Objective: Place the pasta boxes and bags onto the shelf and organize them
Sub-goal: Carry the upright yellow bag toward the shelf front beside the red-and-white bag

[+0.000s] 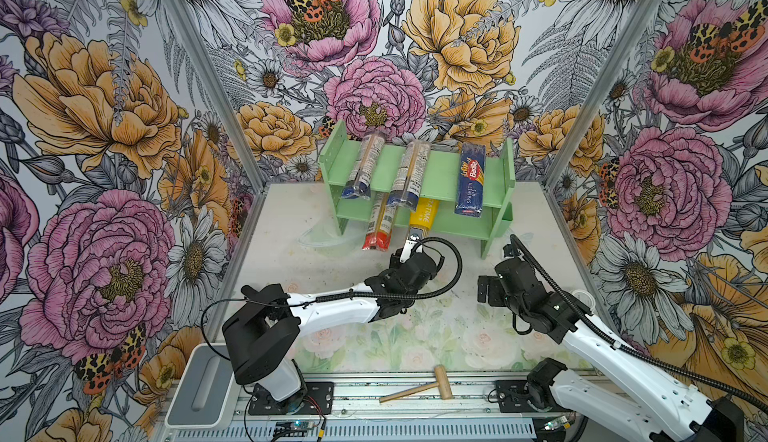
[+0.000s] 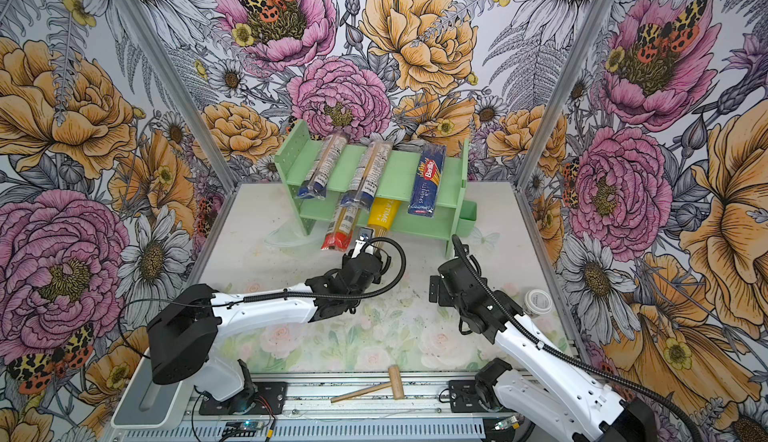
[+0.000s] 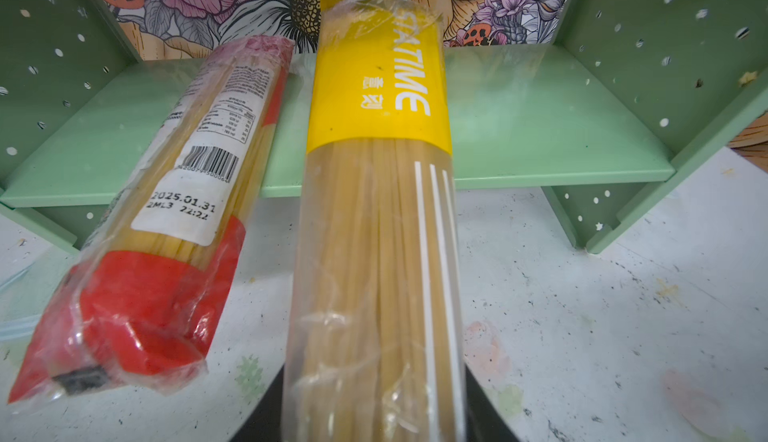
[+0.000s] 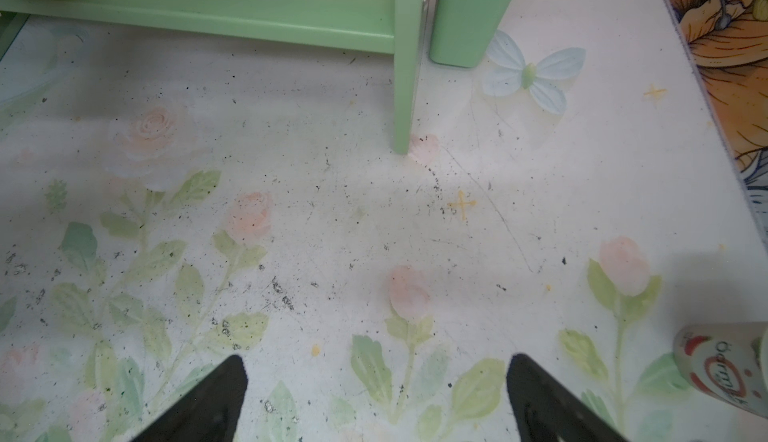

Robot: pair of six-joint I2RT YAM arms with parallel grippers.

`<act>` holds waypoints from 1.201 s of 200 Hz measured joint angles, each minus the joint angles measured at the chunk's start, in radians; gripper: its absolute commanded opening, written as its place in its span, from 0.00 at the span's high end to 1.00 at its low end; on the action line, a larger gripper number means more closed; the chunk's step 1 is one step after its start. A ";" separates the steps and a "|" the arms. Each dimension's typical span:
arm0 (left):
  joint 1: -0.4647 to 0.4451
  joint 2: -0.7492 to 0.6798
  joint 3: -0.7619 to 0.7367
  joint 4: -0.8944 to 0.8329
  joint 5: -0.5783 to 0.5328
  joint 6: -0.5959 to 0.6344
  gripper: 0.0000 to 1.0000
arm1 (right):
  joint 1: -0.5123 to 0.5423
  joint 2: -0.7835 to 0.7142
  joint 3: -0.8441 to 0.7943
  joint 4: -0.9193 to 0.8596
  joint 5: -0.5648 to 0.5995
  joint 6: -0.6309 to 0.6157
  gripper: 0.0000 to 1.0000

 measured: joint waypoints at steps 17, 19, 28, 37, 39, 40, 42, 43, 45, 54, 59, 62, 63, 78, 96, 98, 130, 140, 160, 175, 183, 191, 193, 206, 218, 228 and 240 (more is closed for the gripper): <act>0.007 0.015 0.012 0.003 0.010 0.000 1.00 | 0.000 0.000 0.000 -0.002 0.000 0.000 0.00; 0.008 0.016 0.014 0.003 0.011 0.000 1.00 | 0.000 0.000 0.000 -0.002 0.000 0.000 0.00; 0.011 0.025 0.020 0.003 0.016 0.002 1.00 | 0.000 0.000 0.000 -0.002 0.000 0.000 0.00; 0.012 0.033 0.026 0.004 0.016 0.006 1.00 | 0.000 0.000 0.000 -0.002 0.000 0.000 0.00; 0.013 0.034 0.027 0.004 0.017 0.007 1.00 | 0.000 0.000 0.000 -0.002 0.000 0.000 0.00; 0.014 0.035 0.027 0.004 0.017 0.007 1.00 | 0.000 0.000 0.000 -0.002 0.000 0.000 0.00; 0.014 0.036 0.028 0.004 0.018 0.008 1.00 | 0.000 0.000 0.000 -0.002 0.000 0.000 0.00; 0.015 0.037 0.029 0.004 0.019 0.008 1.00 | 0.000 0.000 0.000 -0.002 0.000 0.000 0.00; 0.015 0.037 0.029 0.004 0.019 0.008 1.00 | 0.000 0.000 0.000 -0.002 0.000 0.000 0.01; 0.017 0.042 0.035 0.004 0.021 0.011 1.00 | 0.000 0.000 0.000 -0.002 0.000 0.000 0.00; 0.018 0.045 0.039 0.005 0.023 0.014 1.00 | 0.000 0.000 0.000 -0.002 0.000 0.000 0.00; 0.018 0.046 0.040 0.005 0.023 0.014 1.00 | 0.000 0.000 0.000 -0.002 0.000 0.000 0.01; 0.019 0.046 0.041 0.005 0.023 0.015 1.00 | 0.000 0.000 0.000 -0.002 0.000 0.000 0.00; 0.024 0.048 0.051 0.005 0.031 0.016 1.00 | 0.000 0.000 0.000 -0.002 0.000 0.000 0.00; 0.031 0.050 0.063 0.008 0.035 0.019 1.00 | 0.000 0.000 0.000 -0.002 0.000 0.000 0.00; 0.031 0.051 0.065 0.008 0.034 0.019 1.00 | 0.000 0.000 0.000 -0.002 0.000 0.000 0.00; 0.038 0.085 0.097 0.023 0.035 0.023 1.00 | 0.000 0.000 0.000 -0.002 0.000 0.000 0.00; 0.038 0.101 0.108 0.026 0.039 0.023 1.00 | 0.000 0.000 0.000 -0.002 0.000 0.000 0.01; 0.039 0.126 0.127 0.027 0.048 0.024 1.00 | 0.000 0.000 0.000 -0.003 0.000 0.000 0.01; 0.040 0.135 0.135 0.027 0.053 0.024 1.00 | 0.000 0.000 0.000 -0.003 0.000 0.000 0.01; 0.040 0.137 0.137 0.028 0.055 0.024 1.00 | 0.000 0.000 0.000 -0.004 0.000 0.000 0.00; 0.042 0.138 0.139 0.027 0.057 0.025 1.00 | 0.000 0.000 0.000 -0.006 0.000 0.000 0.01; 0.042 0.139 0.140 0.027 0.057 0.025 1.00 | 0.000 -0.001 0.000 -0.006 0.000 0.000 0.00; 0.044 0.140 0.141 0.027 0.057 0.026 1.00 | 0.000 -0.005 0.000 -0.008 0.000 0.000 0.00; 0.047 0.142 0.145 0.027 0.056 0.026 1.00 | 0.000 -0.009 0.000 -0.009 0.000 0.000 0.01; 0.050 0.146 0.150 0.027 0.057 0.026 1.00 | 0.000 -0.010 0.000 -0.009 0.000 0.000 0.00; 0.053 0.147 0.153 0.028 0.057 0.026 1.00 | 0.000 -0.010 0.000 -0.009 0.000 0.000 0.01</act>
